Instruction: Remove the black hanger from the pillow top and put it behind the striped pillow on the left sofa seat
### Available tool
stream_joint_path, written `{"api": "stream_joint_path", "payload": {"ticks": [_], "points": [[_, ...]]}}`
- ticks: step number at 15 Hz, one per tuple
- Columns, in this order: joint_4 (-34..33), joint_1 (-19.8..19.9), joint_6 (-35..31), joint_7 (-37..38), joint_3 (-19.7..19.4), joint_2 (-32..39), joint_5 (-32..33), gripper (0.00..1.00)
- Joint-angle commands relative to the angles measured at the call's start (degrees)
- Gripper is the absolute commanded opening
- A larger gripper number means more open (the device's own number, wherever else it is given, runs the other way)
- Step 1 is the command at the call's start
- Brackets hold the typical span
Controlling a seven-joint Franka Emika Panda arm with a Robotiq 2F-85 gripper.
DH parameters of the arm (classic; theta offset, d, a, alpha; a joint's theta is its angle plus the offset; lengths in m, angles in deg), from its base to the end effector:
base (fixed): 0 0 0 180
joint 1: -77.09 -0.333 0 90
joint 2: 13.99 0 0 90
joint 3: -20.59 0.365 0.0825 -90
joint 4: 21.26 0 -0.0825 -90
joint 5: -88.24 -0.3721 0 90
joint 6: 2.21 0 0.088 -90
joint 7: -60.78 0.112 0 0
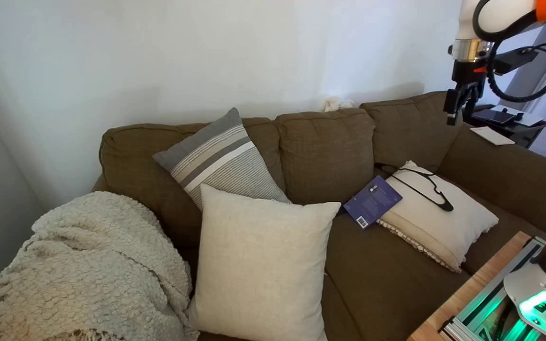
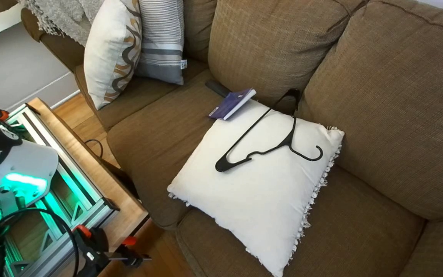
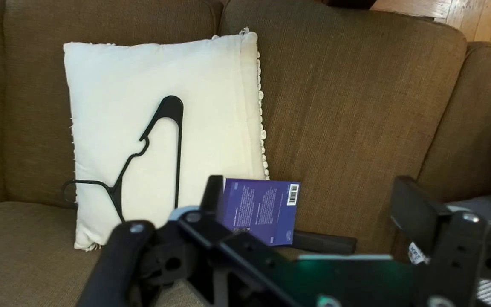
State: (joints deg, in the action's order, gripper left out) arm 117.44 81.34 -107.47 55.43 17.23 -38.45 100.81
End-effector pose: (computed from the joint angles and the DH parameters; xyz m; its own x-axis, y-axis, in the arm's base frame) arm 0.3617 -0.0691 0.4986 0.9839 0.0274 -0.1766 0.0560 -0.9857 0.1589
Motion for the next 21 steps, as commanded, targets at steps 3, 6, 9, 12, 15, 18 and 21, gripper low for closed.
{"api": "stream_joint_path", "payload": {"ticks": [3, 6, 9, 12, 15, 18, 21], "points": [[-2.29, 2.36, -4.49, 0.62, -1.87, 12.56, 3.58, 1.00], [-5.11, 5.20, -7.02, -1.64, -5.09, 21.48, 6.51, 1.00], [-9.85, 8.46, -7.19, -1.62, -8.73, 30.19, 10.03, 1.00], [-9.71, 8.93, -7.17, -0.73, -9.73, 30.14, 9.34, 1.00], [-14.32, 10.74, -7.01, -1.12, -11.42, 35.54, 9.36, 1.00], [-14.34, 10.85, -9.29, -0.35, -11.39, 35.36, 8.31, 1.00], [-17.74, 13.75, -16.91, -0.95, -12.35, 40.14, 0.36, 1.00]]}}
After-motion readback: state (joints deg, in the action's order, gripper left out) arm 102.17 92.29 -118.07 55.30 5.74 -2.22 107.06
